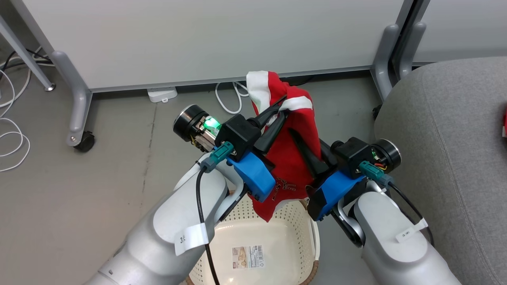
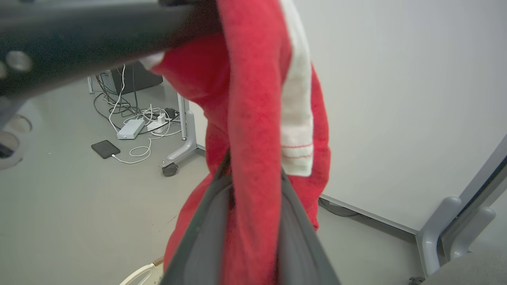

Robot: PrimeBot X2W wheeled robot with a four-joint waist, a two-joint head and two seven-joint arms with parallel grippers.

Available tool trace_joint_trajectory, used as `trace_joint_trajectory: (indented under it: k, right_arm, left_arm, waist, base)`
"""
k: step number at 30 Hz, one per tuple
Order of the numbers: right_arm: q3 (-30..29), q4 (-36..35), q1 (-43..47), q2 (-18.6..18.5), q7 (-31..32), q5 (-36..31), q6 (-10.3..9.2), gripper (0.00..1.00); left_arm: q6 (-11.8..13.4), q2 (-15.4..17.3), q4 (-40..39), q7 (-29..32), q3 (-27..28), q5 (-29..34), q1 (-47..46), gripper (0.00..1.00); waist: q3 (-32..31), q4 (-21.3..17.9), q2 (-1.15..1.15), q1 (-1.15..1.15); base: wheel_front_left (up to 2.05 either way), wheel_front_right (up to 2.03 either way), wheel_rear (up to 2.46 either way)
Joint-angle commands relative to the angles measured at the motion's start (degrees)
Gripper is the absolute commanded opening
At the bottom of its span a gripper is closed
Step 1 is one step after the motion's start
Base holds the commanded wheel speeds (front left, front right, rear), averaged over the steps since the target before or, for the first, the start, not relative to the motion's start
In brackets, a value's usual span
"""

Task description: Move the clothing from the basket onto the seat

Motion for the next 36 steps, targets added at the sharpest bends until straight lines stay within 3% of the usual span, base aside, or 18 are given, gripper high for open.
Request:
trace_joint_trajectory:
  k: [1, 18, 19, 20, 36]
  right_arm:
    - [0.21, 0.14, -0.62, 0.01, -0.05, 0.53, 0.01, 0.0]
    - [0.26, 0.78, -0.21, 0.04, -0.05, 2.07, 0.01, 0.0]
    - [0.22, 0.76, -0.17, 0.04, -0.05, 2.18, 0.01, 0.0]
    - [0.19, 0.74, -0.12, 0.04, -0.05, 2.28, 0.01, 0.0]
    - [-3.58, -1.4, 0.91, 0.03, -0.06, 3.7, 0.01, 0.0]
  left_arm:
    - [-0.06, -0.01, -0.11, -0.27, -0.07, 0.19, -0.24, 0.0]
    - [-0.07, 0.5, 0.26, -0.27, -0.51, -0.54, -0.01, 0.0]
    - [-0.07, 0.49, 0.24, -0.27, -0.27, -0.4, 0.01, 0.29]
    - [-0.07, 0.46, 0.09, -0.27, -0.14, -0.08, 0.0, 1.0]
    - [-0.07, 0.6, -0.49, -0.27, 1.43, 2.09, 1.44, 1.0]
  waist:
    - [-0.09, -0.06, 0.0, -0.01]
    - [-0.64, -0.66, 0.0, -0.01]
    - [-0.66, -0.67, 0.0, -0.01]
    - [-0.67, -0.68, 0.0, -0.01]
    - [-0.4, -1.48, 0.0, -0.01]
  base:
    - [0.0, 0.0, 0.0]
    - [0.0, 0.0, 0.0]
    - [0.0, 0.0, 0.0]
    - [0.0, 0.0, 0.0]
    - [0.0, 0.0, 0.0]
